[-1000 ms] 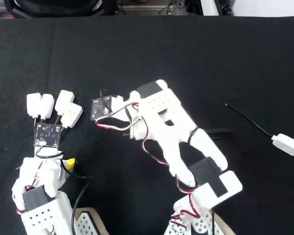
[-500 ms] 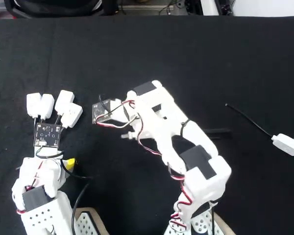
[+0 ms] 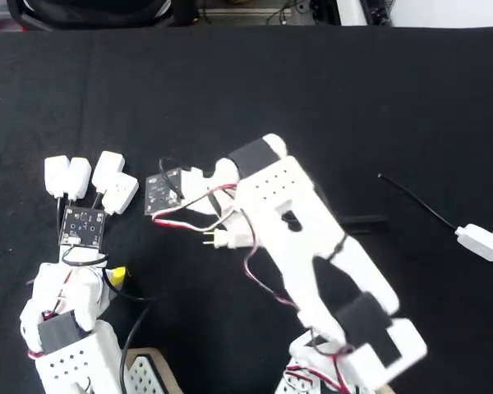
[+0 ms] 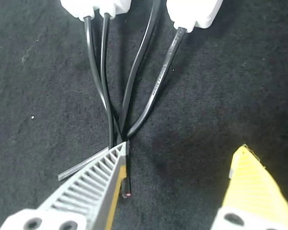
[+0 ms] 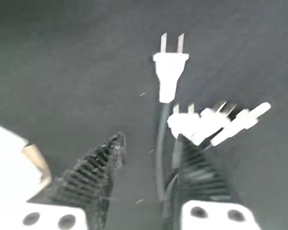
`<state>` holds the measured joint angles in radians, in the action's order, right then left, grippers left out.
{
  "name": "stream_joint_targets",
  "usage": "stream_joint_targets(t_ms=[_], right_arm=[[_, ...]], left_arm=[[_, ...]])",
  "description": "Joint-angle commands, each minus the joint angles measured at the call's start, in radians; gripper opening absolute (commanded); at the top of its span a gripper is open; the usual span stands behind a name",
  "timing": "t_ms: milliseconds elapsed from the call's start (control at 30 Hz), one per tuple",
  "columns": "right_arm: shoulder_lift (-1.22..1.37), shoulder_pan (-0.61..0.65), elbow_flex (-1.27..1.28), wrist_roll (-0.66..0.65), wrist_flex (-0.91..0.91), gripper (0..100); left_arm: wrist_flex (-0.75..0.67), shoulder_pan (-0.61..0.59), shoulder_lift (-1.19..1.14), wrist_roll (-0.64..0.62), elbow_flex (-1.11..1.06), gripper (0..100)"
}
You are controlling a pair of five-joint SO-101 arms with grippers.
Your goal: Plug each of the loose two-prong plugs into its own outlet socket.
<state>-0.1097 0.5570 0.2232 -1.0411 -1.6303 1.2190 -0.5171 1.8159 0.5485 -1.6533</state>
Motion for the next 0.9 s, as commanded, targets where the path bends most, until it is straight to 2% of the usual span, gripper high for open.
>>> stream_joint_targets(t_ms=[0, 100, 267, 400, 533, 633, 767, 833, 867], right_arm=[[-0.137, -0.043, 0.091, 0.242, -0.017, 1.1], [-0.216, -0.129, 0.206, 0.446, 0.046, 2.9], [-0.317, -0.192, 0.42, 0.657, 0.175, 3.2], [-0.341, -0.157, 0.533, 0.893, 0.301, 3.3], [-0.341, -0.071, 0.578, 1.111, 0.493, 3.3], [-0.34, 0.009, 0.622, 1.33, 0.652, 4.4], [-0.34, 0.02, 0.708, 1.588, 0.806, 21.1], [-0.338, 0.026, 0.751, 1.654, 0.855, 28.7], [-0.338, 0.026, 0.766, 1.668, 0.87, 29.2]], left_arm=[[0.006, -0.001, 0.006, 0.006, 0.008, 33], [0.006, -0.002, 0.006, 0.006, 0.008, 33], [0.006, -0.004, 0.006, 0.005, 0.008, 33], [0.006, -0.004, 0.006, 0.005, 0.008, 33], [0.006, -0.004, 0.006, 0.005, 0.008, 33], [0.006, -0.004, 0.006, 0.005, 0.008, 33], [0.006, -0.004, 0.006, 0.005, 0.008, 33], [0.006, -0.002, 0.006, 0.005, 0.008, 33], [0.006, -0.002, 0.006, 0.005, 0.008, 33]])
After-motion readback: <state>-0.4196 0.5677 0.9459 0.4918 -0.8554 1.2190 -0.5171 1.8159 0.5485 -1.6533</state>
